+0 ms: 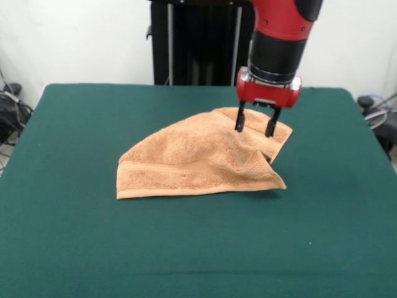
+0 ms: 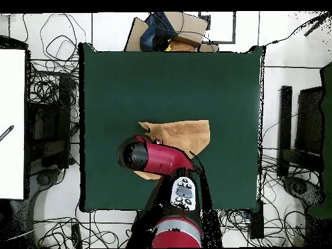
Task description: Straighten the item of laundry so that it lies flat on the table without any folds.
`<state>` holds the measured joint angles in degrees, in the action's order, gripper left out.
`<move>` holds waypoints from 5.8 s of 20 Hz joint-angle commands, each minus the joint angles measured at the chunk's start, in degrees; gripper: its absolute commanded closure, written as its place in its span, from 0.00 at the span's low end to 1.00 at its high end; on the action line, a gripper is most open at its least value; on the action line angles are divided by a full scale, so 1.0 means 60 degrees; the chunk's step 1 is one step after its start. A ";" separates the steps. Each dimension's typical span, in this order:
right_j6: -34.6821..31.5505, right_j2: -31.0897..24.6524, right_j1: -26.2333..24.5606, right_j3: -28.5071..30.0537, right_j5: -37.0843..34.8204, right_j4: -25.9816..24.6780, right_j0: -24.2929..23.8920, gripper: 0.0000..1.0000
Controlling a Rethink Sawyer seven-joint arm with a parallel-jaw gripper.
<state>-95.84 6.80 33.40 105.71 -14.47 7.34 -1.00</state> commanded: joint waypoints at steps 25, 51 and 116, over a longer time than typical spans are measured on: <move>-0.2105 0.0053 -0.0908 -0.0953 -0.0707 0.0684 0.0266 0.00; -0.2054 0.0372 -0.1274 -0.1974 -0.1452 0.1139 0.0383 0.00; -0.2015 0.0009 -0.1020 -0.0850 -0.0192 0.1056 0.0297 1.00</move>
<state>-95.84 11.48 26.52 96.81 -19.02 12.16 2.31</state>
